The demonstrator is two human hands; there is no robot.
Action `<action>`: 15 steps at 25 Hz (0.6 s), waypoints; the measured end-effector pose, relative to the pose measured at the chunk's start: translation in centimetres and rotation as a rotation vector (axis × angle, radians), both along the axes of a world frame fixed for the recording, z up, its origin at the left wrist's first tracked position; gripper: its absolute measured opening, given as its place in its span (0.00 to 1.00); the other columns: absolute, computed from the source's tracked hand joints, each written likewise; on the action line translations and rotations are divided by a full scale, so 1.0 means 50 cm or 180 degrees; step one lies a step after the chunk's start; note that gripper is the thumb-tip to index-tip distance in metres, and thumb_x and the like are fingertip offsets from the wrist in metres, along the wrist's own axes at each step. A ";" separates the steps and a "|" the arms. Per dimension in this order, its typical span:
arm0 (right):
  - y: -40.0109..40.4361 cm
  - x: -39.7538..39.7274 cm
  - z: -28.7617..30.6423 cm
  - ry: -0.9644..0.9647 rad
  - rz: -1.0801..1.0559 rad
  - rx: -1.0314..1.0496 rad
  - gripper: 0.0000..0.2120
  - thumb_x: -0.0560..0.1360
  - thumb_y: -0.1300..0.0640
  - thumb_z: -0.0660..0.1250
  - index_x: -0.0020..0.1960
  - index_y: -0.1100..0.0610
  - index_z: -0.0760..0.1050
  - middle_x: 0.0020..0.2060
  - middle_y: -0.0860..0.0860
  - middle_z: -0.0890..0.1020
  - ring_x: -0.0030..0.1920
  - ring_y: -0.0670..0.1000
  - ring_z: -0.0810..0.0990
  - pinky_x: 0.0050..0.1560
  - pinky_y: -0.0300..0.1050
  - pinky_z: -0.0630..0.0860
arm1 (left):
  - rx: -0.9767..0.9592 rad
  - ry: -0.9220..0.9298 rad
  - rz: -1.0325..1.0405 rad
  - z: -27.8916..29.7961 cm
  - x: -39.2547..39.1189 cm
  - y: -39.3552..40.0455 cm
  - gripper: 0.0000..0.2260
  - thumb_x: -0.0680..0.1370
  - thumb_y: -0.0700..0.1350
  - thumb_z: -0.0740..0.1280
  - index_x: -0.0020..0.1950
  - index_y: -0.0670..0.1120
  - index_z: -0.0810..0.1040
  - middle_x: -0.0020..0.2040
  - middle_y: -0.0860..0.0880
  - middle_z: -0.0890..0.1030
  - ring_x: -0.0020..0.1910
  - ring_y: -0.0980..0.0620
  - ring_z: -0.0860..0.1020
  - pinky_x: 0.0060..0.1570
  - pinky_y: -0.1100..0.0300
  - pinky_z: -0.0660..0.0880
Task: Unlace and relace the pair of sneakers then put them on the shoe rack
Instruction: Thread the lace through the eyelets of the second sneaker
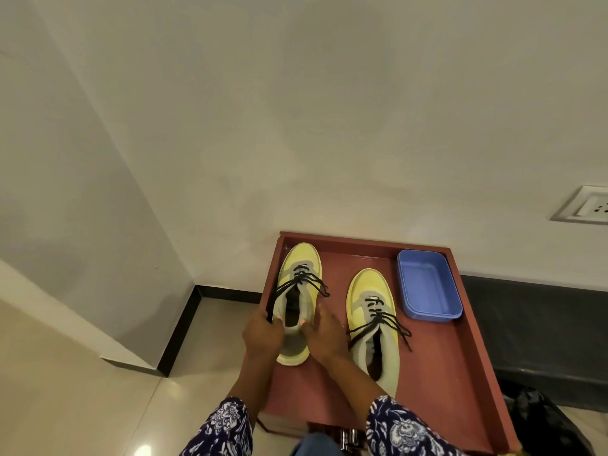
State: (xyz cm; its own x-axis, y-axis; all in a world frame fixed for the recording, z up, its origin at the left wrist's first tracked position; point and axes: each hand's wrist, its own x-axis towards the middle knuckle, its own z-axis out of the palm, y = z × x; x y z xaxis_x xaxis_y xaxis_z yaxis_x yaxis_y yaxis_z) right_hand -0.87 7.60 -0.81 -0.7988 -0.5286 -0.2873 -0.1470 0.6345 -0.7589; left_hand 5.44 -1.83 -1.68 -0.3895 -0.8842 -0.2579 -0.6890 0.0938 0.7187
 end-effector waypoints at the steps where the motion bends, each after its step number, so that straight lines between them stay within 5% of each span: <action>1: -0.005 0.005 -0.001 -0.0092 0.0010 -0.0032 0.21 0.77 0.52 0.61 0.67 0.58 0.64 0.63 0.58 0.74 0.62 0.58 0.73 0.60 0.47 0.70 | 0.0168 -0.0026 0.0019 -0.008 0.002 -0.001 0.12 0.77 0.45 0.63 0.53 0.38 0.76 0.49 0.39 0.80 0.50 0.42 0.78 0.50 0.53 0.74; 4: -0.013 0.020 0.002 -0.0441 -0.0055 -0.0262 0.22 0.78 0.53 0.60 0.71 0.56 0.63 0.65 0.55 0.74 0.63 0.55 0.73 0.60 0.43 0.70 | 0.0577 0.0044 -0.0028 -0.024 0.004 0.001 0.15 0.76 0.52 0.64 0.47 0.40 0.79 0.44 0.41 0.81 0.46 0.42 0.80 0.51 0.50 0.77; 15: 0.023 0.036 0.014 -0.0740 -0.0222 -0.0250 0.23 0.77 0.59 0.60 0.72 0.56 0.63 0.69 0.54 0.71 0.67 0.53 0.70 0.65 0.43 0.68 | 0.0797 0.0212 0.0037 -0.022 0.017 0.044 0.07 0.77 0.40 0.62 0.44 0.37 0.77 0.41 0.39 0.78 0.44 0.41 0.80 0.48 0.48 0.79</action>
State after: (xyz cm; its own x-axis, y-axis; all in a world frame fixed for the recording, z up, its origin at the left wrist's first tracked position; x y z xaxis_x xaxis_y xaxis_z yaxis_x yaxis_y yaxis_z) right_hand 0.95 8.74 -0.12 -0.7513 -0.5026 -0.4277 0.0793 0.5746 -0.8146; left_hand 6.27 0.38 -2.80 -0.4031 -0.8006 -0.4434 -0.6393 -0.1003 0.7624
